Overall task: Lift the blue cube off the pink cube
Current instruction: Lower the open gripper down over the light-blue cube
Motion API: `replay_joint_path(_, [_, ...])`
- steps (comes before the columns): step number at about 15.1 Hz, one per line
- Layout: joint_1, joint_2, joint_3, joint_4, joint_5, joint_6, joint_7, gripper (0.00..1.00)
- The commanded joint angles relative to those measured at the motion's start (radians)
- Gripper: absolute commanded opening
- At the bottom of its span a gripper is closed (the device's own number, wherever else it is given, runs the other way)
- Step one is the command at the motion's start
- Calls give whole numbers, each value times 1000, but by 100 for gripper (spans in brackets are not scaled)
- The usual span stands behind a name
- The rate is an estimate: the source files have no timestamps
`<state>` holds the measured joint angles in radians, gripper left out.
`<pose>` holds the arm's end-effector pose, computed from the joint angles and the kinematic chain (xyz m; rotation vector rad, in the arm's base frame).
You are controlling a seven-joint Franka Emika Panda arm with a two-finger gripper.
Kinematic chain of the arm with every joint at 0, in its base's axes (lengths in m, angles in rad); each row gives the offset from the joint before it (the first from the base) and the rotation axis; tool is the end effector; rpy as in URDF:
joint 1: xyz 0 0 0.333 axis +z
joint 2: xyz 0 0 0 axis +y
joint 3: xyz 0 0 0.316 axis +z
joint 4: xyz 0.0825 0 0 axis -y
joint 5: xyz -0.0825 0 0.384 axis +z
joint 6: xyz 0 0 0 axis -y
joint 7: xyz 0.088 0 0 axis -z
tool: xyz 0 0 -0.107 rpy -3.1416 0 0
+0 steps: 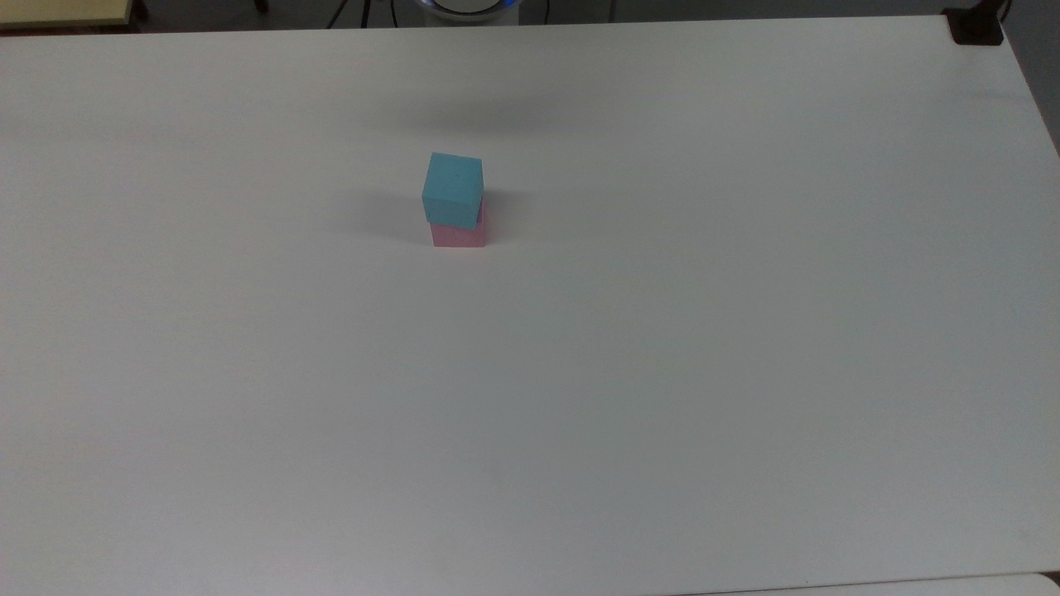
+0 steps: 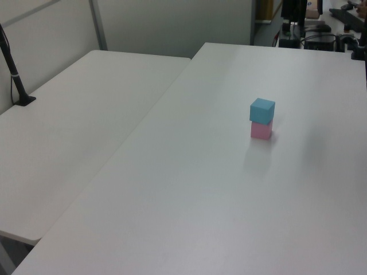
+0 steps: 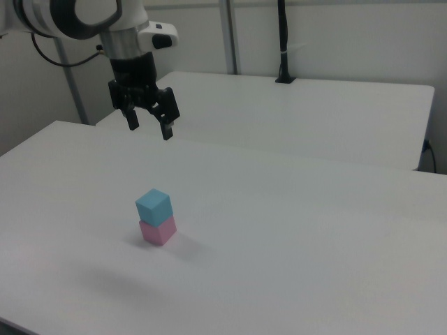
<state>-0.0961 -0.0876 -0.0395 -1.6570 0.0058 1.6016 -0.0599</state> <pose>0.5249 -0.0720 0.6339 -3.1329 0.1186 -0.0515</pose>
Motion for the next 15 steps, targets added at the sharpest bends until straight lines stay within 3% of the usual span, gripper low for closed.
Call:
replay_joint_path(1, [3, 34, -6, -52, -50, 64, -92, 100])
replay_joint_path(4, [7, 80, 1, -79, -41, 84, -86, 100])
replay_joint_path(6, [38, 86, 7, -145, -41, 113, -60, 100])
replay_joint_path(10, [125, 103, 9, -286, -44, 345, 156, 100])
replay_joint_path(15, [165, 172, 9, -287, -64, 376, 213, 99])
